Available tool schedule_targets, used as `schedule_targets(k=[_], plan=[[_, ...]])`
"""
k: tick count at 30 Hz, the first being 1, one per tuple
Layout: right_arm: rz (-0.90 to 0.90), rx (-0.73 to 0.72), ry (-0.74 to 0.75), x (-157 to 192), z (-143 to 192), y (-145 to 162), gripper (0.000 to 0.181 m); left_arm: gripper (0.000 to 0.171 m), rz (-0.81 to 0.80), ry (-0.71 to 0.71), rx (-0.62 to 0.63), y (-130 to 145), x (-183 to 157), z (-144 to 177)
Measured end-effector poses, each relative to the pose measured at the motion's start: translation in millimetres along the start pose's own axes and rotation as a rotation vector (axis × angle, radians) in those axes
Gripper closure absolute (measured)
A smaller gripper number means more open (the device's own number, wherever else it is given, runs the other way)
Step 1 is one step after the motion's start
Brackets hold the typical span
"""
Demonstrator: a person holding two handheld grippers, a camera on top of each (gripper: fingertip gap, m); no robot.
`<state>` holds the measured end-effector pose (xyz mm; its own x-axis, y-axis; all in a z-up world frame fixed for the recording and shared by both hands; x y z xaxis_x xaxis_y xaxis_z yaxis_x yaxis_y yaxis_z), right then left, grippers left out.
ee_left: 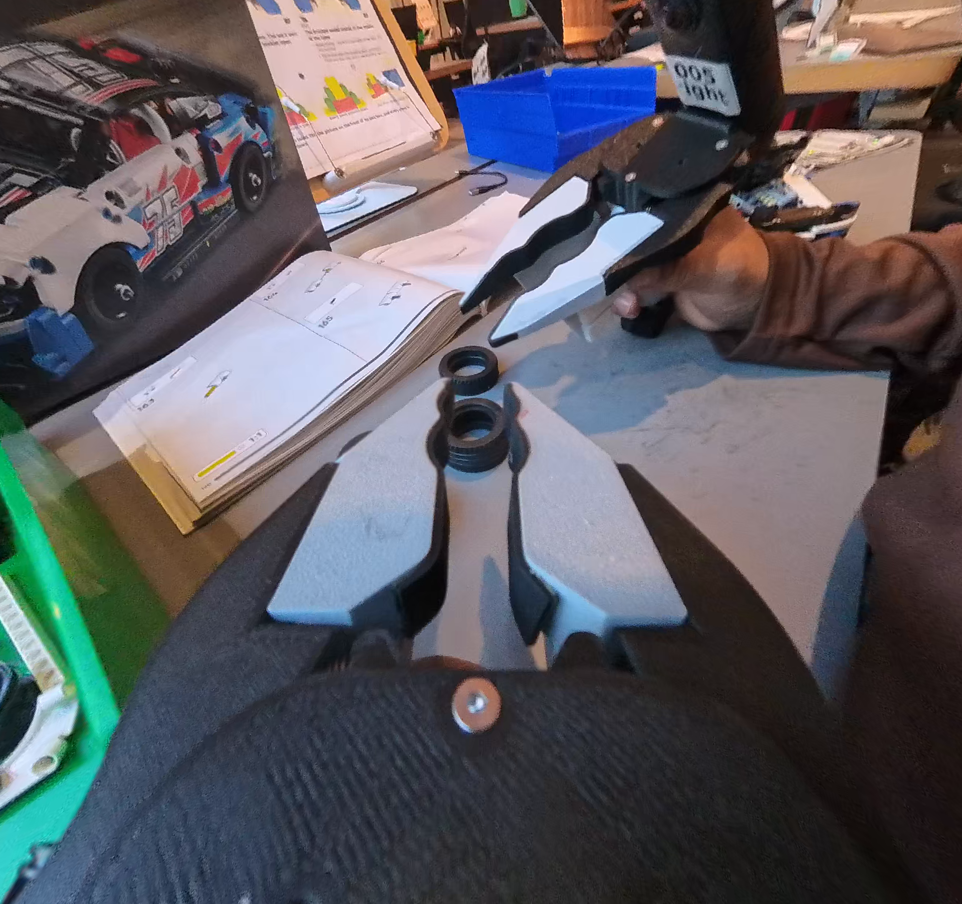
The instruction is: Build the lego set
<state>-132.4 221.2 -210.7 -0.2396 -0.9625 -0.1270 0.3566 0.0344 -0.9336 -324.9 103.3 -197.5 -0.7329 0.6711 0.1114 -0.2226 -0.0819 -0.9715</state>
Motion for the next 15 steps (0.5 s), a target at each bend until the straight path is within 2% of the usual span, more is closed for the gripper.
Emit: schedule_targets(k=[2, 7, 10, 13, 15], plan=[[0.002, -0.003, 0.018, -0.1, 0.7, 0.0, 0.15, 0.171, 0.071, -0.011, -0.024, -1.1, -2.2, 7.5], [0.013, 0.003, 0.058, 0.3, 1.2, 0.4, 0.15, 0.167, 0.201, -0.036, -0.091, -8.9, -1.9, 41.6], [0.025, 0.012, 0.07, 1.3, 0.5, 0.7, 0.15, 0.166, 0.111, -0.188, -0.078, -23.3, 20.6, 75.2], [0.036, 0.019, 0.074, 2.4, -0.2, 0.9, 0.15, 0.171, -0.027, -0.415, 0.072, -42.6, 66.1, 114.3], [0.038, 0.021, 0.074, 2.7, -0.4, 0.9, 0.15, 0.168, -0.02, -0.489, 0.282, -47.1, 101.6, 131.4]])
Point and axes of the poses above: each gripper's, where its closed fingertips meet, z back along the fingers, y out of its underside, x = y × z across the jaws, the point moved 10 cm from there along z, back along the fingers, and after that the axes turned 2 degrees about y, right-handed, at the moved point
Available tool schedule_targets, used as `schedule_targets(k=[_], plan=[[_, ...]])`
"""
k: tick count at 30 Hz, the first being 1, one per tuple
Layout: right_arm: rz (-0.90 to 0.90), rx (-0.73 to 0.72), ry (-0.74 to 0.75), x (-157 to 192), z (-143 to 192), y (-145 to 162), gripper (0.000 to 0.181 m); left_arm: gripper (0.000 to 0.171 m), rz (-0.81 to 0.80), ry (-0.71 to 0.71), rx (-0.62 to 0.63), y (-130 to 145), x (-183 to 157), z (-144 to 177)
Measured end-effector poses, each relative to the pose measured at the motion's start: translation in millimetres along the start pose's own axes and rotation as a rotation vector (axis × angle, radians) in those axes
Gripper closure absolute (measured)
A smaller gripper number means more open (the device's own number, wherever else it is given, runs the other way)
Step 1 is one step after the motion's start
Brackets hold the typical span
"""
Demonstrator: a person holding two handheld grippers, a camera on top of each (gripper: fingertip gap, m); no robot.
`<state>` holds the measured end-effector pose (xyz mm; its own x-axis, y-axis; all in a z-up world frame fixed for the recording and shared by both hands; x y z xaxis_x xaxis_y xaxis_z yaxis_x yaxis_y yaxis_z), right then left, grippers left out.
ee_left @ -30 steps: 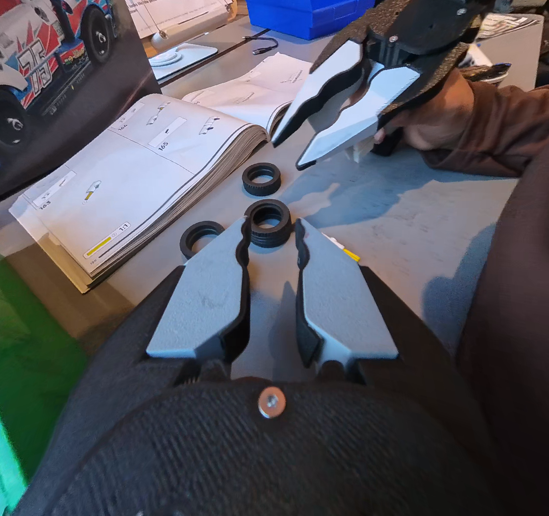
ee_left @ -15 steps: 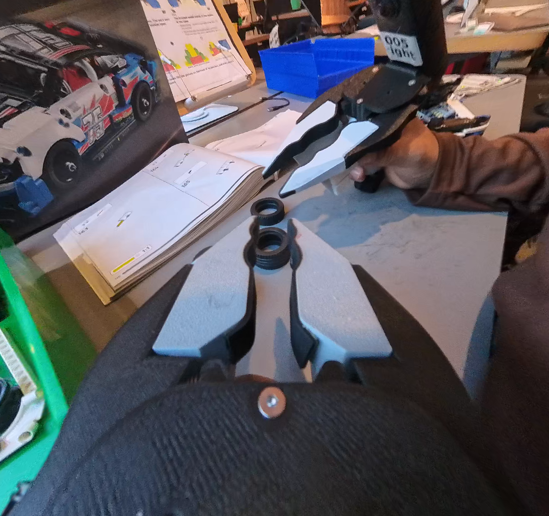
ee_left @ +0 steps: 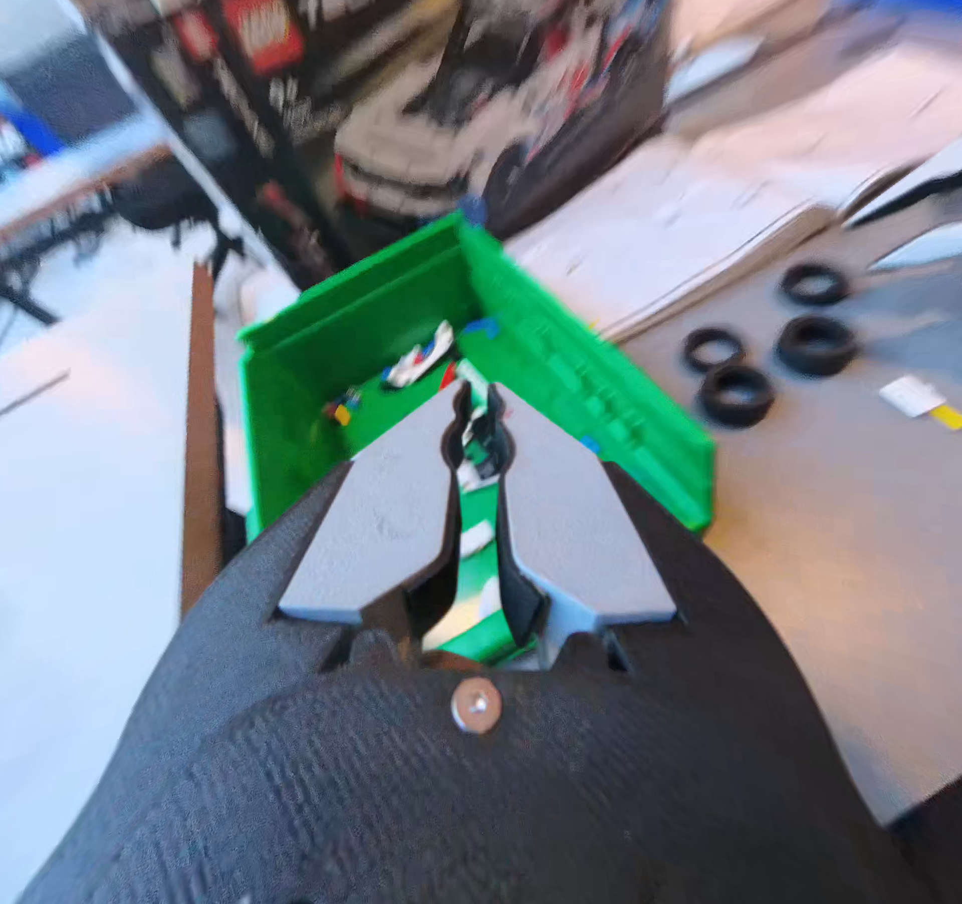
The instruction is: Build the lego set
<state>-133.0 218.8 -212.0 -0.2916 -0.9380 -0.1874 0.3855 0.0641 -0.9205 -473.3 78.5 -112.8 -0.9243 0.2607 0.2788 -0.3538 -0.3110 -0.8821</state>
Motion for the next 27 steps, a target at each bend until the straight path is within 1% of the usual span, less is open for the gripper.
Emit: schedule_targets(k=[3, 5, 7, 9, 11, 13, 16, 23, 27], plan=[[-0.006, 0.0, -0.005, -0.5, 0.0, 0.1, 0.151, 0.155, 0.052, 0.036, 0.292, 12.3, 39.9, -14.3], [-0.008, -0.003, -0.008, -0.6, 0.4, 0.0, 0.151, 0.154, 0.061, 0.094, 0.452, 25.5, 51.1, -27.8], [-0.008, -0.01, -0.006, -0.6, 1.4, -0.1, 0.151, 0.154, 0.046, 0.104, 0.567, 38.1, 56.0, -41.6], [-0.01, -0.012, -0.001, -1.1, 2.7, 0.3, 0.151, 0.154, 0.047, 0.133, 0.629, 47.5, 55.6, -53.4], [-0.017, -0.018, 0.0, -2.0, 3.6, 0.3, 0.151, 0.153, 0.068, 0.165, 0.641, 51.1, 52.0, -62.1], [-0.027, -0.023, 0.001, -3.0, 4.3, 0.1, 0.151, 0.152, 0.057, 0.174, 0.618, 51.0, 47.0, -66.7], [-0.036, -0.034, -0.004, -4.0, 5.4, 0.0, 0.152, 0.152, 0.034, 0.158, 0.552, 49.8, 41.8, -68.7], [-0.046, -0.037, -0.029, -4.4, 5.5, -0.1, 0.152, 0.151, 0.108, 0.141, 0.482, 48.8, 42.5, -72.0], [-0.059, -0.036, -0.049, -5.6, 4.7, 0.0, 0.152, 0.151, 0.099, 0.124, 0.462, 48.1, 42.9, -75.4]])
Point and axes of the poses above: each gripper's, where its closed fingertips meet, z back along the fingers, y out of its underside, x = y × z across the jaws, the point moved 10 cm from there along z, back along the fingers, and after that the axes turned 2 degrees about y, right-handed, at the moved point
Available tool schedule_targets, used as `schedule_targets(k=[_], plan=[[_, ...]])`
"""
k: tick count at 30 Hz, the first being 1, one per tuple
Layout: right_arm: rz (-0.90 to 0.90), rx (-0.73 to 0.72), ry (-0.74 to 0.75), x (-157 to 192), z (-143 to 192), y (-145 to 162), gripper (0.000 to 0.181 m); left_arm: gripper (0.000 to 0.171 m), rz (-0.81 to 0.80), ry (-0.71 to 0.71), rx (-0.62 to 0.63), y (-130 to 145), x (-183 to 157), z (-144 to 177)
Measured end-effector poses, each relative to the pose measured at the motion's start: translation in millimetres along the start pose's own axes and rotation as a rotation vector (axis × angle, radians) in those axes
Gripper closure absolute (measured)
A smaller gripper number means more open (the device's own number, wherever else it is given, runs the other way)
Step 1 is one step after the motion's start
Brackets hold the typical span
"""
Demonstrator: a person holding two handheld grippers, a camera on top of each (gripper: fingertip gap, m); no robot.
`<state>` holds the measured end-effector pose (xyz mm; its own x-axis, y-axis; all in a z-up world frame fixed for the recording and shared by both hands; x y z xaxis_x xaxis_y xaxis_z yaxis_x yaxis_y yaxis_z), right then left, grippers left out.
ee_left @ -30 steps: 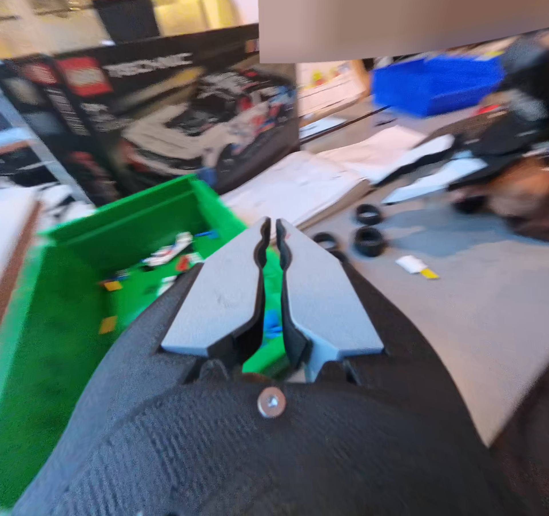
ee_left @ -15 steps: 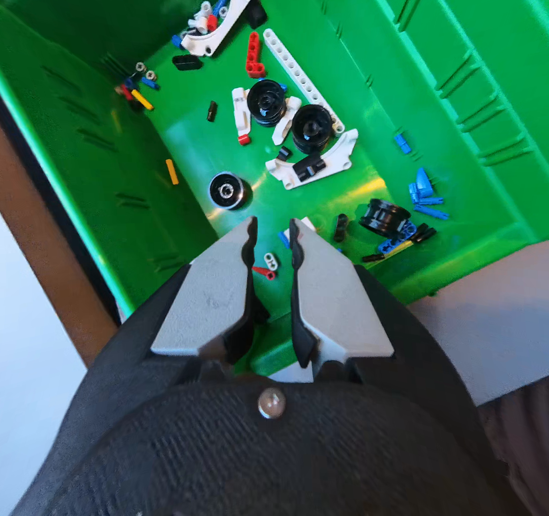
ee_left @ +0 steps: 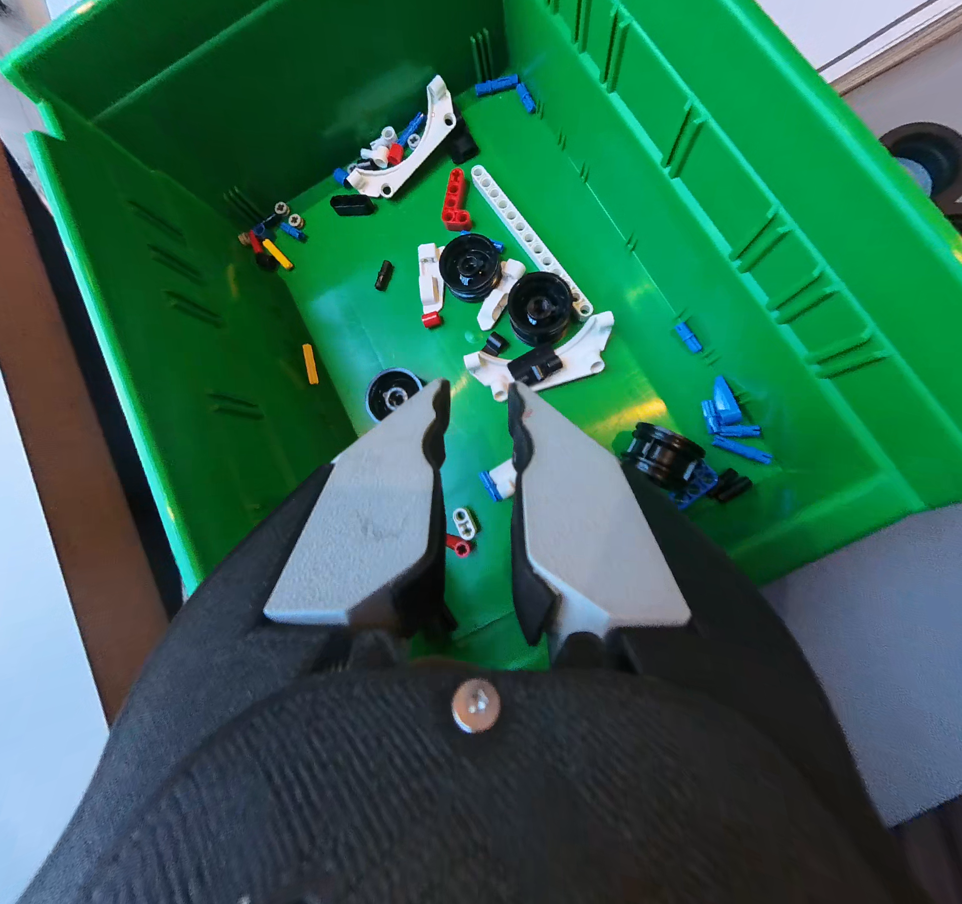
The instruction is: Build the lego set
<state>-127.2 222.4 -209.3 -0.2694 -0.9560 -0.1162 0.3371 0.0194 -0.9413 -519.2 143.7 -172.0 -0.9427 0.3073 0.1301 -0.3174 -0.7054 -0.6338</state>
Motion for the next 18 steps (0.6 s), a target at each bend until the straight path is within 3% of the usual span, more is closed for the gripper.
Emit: schedule_targets(k=[13, 18], plan=[[-0.012, 0.002, -0.019, -1.2, -0.6, 0.1, 0.152, 0.149, 0.04, -0.015, -0.039, -6.4, 4.4, -4.1], [-0.006, 0.011, -0.015, -0.7, -1.5, 0.4, 0.152, 0.143, 0.117, -0.094, -0.101, -7.4, 14.8, 9.6]])
Point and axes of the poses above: each gripper's, where its closed fingertips meet, z back along the fingers, y out of its underside, x = y × z across the jaws, the point moved 10 cm from there along z, back along the fingers, and after that the axes turned 2 degrees about y, right-handed, at the moved point
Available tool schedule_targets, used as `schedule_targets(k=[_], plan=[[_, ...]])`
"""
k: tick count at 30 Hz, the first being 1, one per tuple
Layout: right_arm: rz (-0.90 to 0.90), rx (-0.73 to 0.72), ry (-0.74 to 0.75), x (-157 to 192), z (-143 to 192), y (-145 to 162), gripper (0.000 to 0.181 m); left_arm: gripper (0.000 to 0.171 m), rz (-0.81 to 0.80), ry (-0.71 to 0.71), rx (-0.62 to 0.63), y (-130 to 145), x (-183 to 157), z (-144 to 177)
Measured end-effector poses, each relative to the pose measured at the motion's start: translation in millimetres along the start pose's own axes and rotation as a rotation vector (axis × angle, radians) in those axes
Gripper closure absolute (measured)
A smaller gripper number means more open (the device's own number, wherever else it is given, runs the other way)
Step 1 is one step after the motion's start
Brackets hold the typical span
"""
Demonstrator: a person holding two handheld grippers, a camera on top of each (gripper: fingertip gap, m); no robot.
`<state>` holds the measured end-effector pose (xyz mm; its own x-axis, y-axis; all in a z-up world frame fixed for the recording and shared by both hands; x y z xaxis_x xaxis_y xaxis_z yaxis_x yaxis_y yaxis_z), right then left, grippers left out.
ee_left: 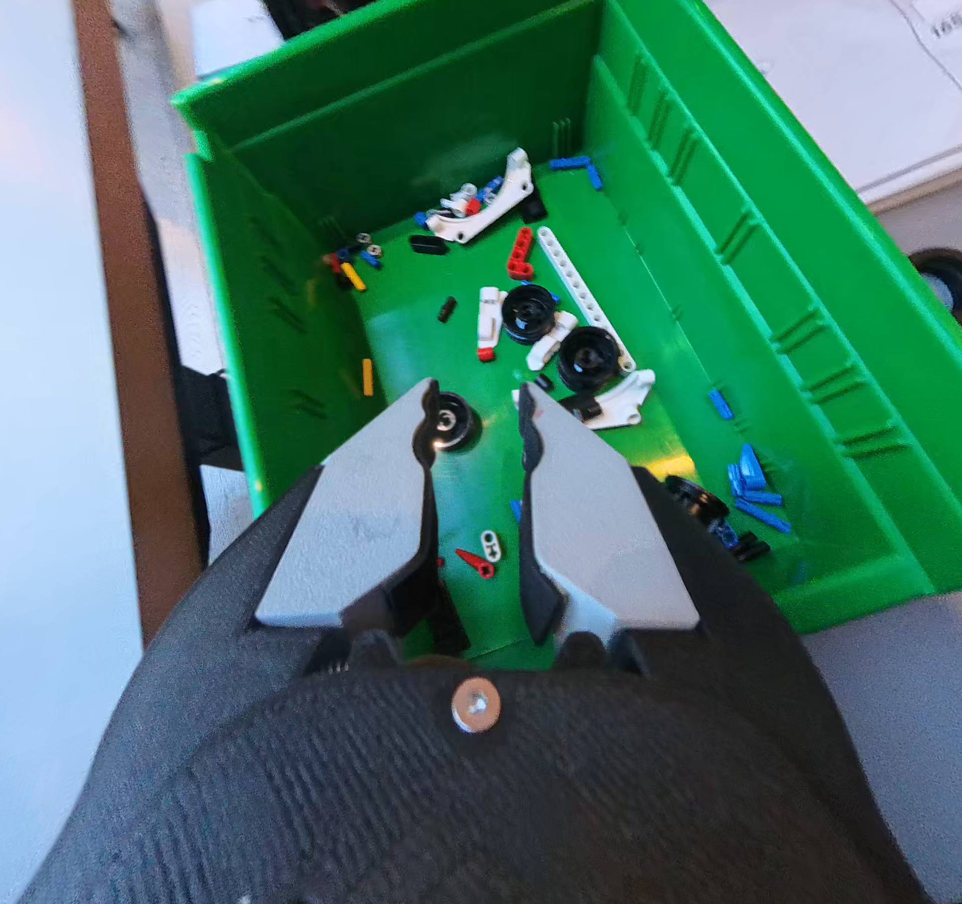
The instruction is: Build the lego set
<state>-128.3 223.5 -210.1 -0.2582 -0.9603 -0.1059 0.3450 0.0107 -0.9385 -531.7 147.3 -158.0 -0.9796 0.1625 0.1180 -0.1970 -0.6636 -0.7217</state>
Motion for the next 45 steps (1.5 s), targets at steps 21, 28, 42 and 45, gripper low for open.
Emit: schedule_targets(k=[21, 28, 42, 45], plan=[[0.013, 0.03, 0.028, 0.1, -3.2, 1.0, 0.152, 0.143, -0.082, 0.196, 0.428, 22.9, 7.0, 2.2], [0.01, 0.024, 0.03, -0.2, -2.7, 0.8, 0.152, 0.142, -0.22, 0.359, 0.741, 30.6, -4.1, -19.3], [0.008, -0.001, 0.022, 0.4, 0.0, 0.3, 0.152, 0.164, -0.295, 0.377, 0.742, 15.5, -15.7, -22.8], [0.016, -0.013, 0.023, 1.6, 1.6, -0.1, 0.153, 0.164, -0.257, 0.299, 0.58, -7.8, -5.8, 0.7]])
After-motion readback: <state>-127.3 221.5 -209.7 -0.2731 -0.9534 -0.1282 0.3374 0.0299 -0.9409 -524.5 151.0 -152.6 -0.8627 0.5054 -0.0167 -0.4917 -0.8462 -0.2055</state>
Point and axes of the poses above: each gripper's, where its closed fingertips meet, z back along the fingers, y out of its underside, x = y × z across the jaws, the point moved 10 cm from there along z, back along the fingers, and after that the axes turned 2 degrees about y, right-handed, at the moved point
